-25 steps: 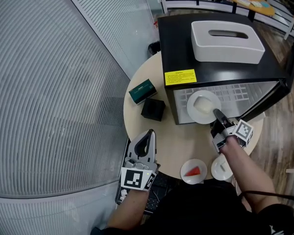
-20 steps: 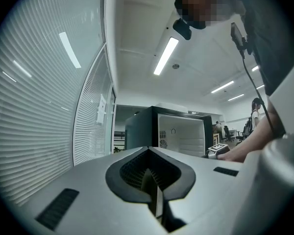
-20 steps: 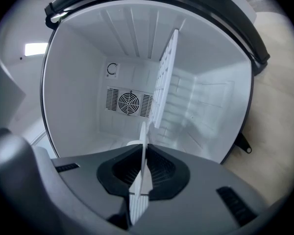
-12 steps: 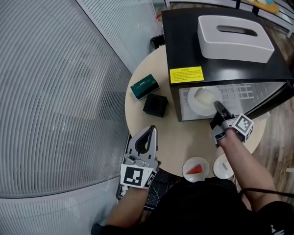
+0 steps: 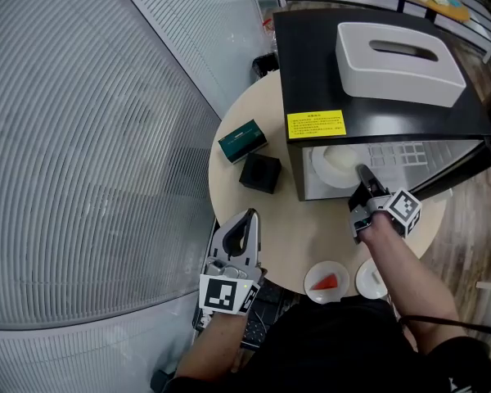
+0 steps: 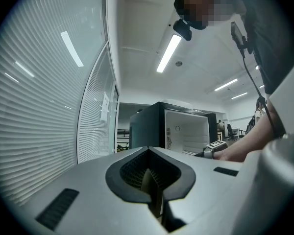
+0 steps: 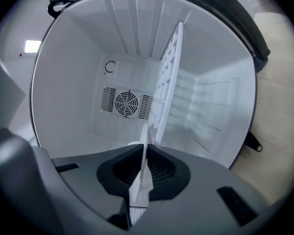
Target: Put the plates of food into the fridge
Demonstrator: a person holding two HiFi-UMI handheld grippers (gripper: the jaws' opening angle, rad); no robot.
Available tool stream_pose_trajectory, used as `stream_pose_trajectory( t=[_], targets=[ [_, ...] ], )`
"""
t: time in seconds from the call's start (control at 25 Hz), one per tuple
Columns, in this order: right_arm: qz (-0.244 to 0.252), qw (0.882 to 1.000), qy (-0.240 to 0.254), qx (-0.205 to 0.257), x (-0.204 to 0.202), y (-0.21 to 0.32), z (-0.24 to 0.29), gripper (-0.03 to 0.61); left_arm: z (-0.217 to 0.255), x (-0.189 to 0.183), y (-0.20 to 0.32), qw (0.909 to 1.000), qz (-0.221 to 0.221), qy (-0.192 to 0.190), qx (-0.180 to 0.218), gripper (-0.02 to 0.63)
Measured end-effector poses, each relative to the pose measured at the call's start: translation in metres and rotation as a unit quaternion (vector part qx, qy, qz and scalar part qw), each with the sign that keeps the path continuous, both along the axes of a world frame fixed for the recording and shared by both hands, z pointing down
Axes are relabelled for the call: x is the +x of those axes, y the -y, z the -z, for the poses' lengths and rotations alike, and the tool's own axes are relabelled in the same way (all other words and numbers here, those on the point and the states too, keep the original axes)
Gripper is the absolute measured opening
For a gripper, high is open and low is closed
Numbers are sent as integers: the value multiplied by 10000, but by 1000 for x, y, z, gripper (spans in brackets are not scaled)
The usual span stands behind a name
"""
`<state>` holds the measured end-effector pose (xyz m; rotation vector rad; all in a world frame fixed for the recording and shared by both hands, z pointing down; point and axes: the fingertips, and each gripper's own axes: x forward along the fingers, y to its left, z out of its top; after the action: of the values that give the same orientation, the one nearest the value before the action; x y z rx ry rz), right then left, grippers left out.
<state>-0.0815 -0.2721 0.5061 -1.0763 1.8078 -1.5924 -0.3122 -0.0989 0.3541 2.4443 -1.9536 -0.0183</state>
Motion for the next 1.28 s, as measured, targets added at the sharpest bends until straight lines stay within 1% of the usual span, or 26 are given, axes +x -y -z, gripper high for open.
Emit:
stream_pose_trajectory(
  t=[0.12,0.2,0.24,0.36,0.48,0.6,0.8,0.92,1.0,1.16,1.28],
  targets=[
    [40,9999,52,138,-3,-1,4,23,-1,-1,-1,10000,56,-44,-17,3],
    [172,9994,20,299,-5,-2,6,23,-1,0,-1,9999,69,-86,-21,3],
    [262,9989,-13,400,-6,-3,8,36,-1,1,-1,9999,66,-103,-22,3],
    [437,9969,-79,647,-5,-6,14,104,-1,5,0,9999,36,-126,-7,3],
    [417,9964,-178,719,2,-11,16,121,1,13,-2,9999,-26,-139,20,3],
    [369,9959,-150,817,13,-18,21,124,4,22,-1,9998,-117,-132,51,3],
    [269,9938,-167,1062,40,-40,37,124,5,42,0,9994,-307,-107,-80,3],
    [336,9901,-241,1341,58,-54,44,124,12,55,-5,9989,-453,-122,69,3],
    [289,9884,-248,1468,70,-61,45,124,17,60,-10,9982,-567,-128,166,3],
    [-4,9891,-304,1439,97,-84,45,124,21,67,-21,9968,-765,-91,215,3],
    [-160,9874,-428,1512,120,-102,44,124,20,75,-28,9954,-925,-101,214,3]
  ],
)
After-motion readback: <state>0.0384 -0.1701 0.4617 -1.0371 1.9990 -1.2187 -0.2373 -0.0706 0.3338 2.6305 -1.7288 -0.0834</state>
